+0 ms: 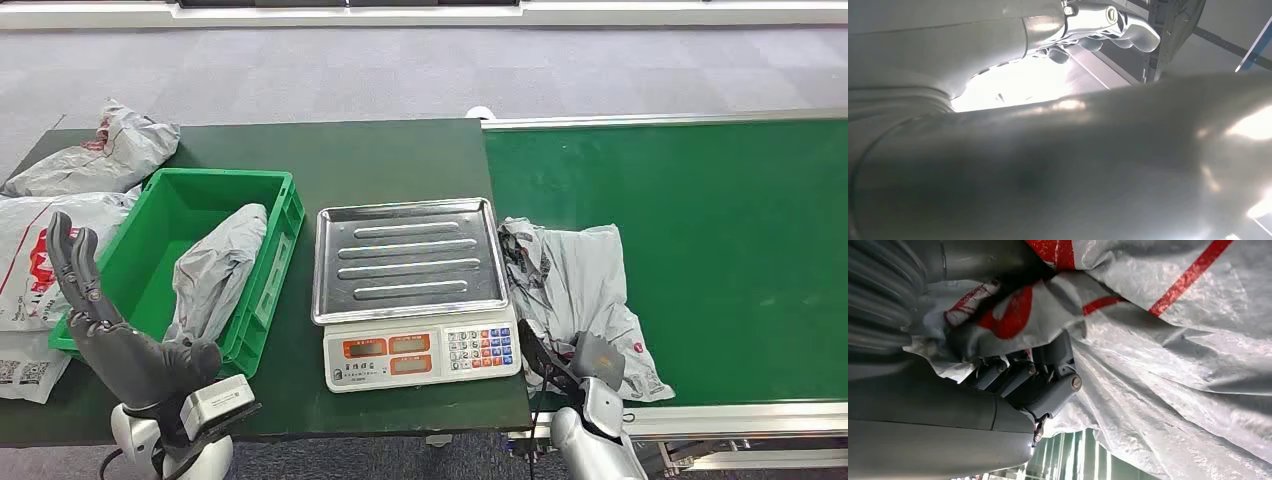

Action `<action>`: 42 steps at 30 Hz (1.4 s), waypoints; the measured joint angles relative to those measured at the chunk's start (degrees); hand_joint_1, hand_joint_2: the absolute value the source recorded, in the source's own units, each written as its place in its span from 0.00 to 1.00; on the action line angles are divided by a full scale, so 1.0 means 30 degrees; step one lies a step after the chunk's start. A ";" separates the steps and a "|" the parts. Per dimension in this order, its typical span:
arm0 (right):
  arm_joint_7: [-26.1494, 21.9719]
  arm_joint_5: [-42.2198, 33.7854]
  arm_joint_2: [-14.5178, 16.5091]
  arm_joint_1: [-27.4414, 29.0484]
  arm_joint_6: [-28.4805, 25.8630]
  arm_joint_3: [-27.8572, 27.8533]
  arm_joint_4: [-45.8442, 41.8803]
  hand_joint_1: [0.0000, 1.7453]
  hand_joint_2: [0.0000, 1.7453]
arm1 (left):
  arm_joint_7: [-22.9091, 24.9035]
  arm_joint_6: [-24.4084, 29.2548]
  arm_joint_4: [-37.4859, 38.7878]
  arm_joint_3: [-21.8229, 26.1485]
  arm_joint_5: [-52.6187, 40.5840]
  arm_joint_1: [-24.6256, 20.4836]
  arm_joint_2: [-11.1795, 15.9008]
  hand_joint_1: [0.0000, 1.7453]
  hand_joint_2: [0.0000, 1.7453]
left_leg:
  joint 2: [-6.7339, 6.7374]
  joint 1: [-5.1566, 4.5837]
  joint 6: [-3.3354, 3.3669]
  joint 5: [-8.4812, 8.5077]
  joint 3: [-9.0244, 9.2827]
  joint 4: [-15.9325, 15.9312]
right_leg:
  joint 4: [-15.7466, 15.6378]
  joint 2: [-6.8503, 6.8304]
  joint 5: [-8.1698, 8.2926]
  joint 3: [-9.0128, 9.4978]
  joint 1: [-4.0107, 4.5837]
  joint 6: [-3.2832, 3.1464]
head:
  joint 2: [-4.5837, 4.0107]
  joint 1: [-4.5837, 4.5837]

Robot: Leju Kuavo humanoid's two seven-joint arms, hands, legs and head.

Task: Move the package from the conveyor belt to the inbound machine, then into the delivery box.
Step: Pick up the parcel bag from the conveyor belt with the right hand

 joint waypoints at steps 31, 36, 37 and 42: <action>0.0172 0.2683 0.0812 0.4357 -0.4930 -0.0355 -1.1170 1.00 1.00 | -0.0514 0.0000 -0.0417 -0.0025 0.0583 0.0051 0.0000 0.00 0.00 | -0.0034 -0.0005 0.0005 -0.0003 -0.0153 0.0001 | 0.0004 -0.0048 -0.0001 -0.0132 -0.0010 0.0003 | 0.0000 -0.0002; -0.2659 0.1921 0.1447 0.5120 -0.6705 -0.0266 -1.6044 1.00 1.00 | -0.0897 0.0000 -0.0437 -0.0025 0.1075 0.0047 0.0000 0.00 0.00 | -0.0025 -0.0004 0.0004 -0.0003 -0.0153 0.0001 | 0.0006 -0.0042 -0.0002 -0.0136 -0.0003 0.0002 | 0.0000 0.0000; -0.3418 0.1715 0.1678 0.5223 -0.6754 -0.0217 -1.7025 1.00 1.00 | -0.1022 0.0000 -0.0408 -0.0025 0.1192 0.0043 0.0000 0.00 0.00 | -0.0019 -0.0003 0.0004 -0.0003 -0.0149 0.0000 | 0.0006 -0.0037 -0.0002 -0.0136 -0.0001 0.0001 | 0.0000 -0.0002; -0.6205 0.0810 0.2785 0.5534 -0.6773 0.0044 -2.0432 1.00 1.00 | -0.1448 0.0000 -0.0186 -0.0025 0.1696 0.0011 0.0000 0.00 0.00 | -0.0014 -0.0002 0.0002 -0.0001 -0.0146 0.0000 | 0.0007 -0.0032 -0.0003 -0.0136 0.0002 -0.0001 | 0.0000 -0.0002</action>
